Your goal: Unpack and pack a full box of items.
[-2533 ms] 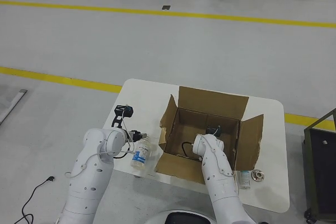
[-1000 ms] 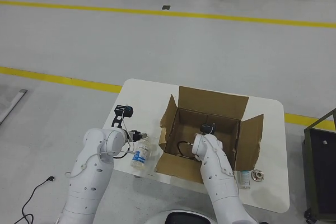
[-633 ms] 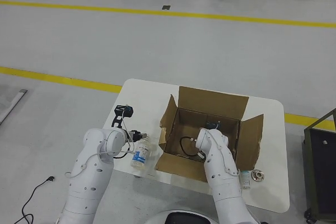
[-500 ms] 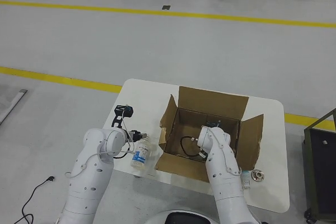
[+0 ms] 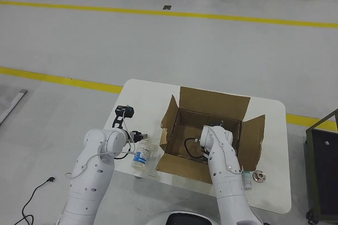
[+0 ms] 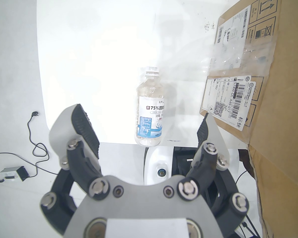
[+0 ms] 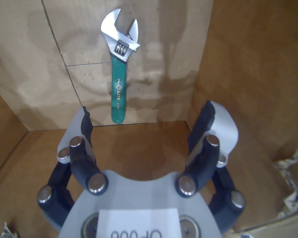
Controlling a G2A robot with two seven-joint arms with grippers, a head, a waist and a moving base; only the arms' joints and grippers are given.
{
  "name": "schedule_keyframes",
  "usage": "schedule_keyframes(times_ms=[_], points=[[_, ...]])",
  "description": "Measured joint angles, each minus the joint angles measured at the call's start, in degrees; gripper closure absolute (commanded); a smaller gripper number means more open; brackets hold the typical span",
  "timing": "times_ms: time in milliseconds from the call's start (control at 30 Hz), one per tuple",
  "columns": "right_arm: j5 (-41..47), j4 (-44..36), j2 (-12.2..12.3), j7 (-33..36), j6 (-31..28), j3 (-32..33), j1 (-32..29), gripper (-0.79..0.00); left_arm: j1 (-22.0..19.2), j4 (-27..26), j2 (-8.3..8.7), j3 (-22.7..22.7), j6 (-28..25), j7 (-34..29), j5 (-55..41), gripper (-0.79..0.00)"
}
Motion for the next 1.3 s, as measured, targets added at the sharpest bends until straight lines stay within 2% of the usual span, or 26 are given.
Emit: schedule_keyframes(times_ms=[233,267,300,367,633,1000,1300], points=[[2.4,-1.3,0.0,-3.4,-0.8,-0.3,-1.4,-0.785,0.0,0.0,0.0,0.0,0.0,0.0,0.0,-0.785],[2.8,-1.2,0.0,-3.4,-0.9,-0.3,-1.3,-0.502,0.0,0.0,0.0,0.0,0.0,0.0,0.0,-0.785],[3.2,-1.1,0.0,-3.3,-1.2,-0.2,-1.2,-0.382,0.0,0.0,0.0,0.0,0.0,0.0,0.0,-0.785],[3.7,-0.7,0.1,-3.0,-1.5,0.1,-0.7,-0.329,0.0,0.0,0.0,0.0,0.0,0.0,0.0,-0.785],[4.1,5.0,0.9,-2.6,-1.7,2.0,2.6,-0.388,0.0,0.0,0.0,0.0,0.0,0.0,0.0,-0.785],[6.7,11.2,1.7,-4.6,-2.5,3.2,5.6,-0.379,0.0,0.0,0.0,0.0,0.0,0.0,0.0,-0.785],[9.0,12.6,2.1,-5.9,-3.1,3.4,5.8,-0.357,0.0,0.0,0.0,0.0,0.0,0.0,0.0,-0.785]])
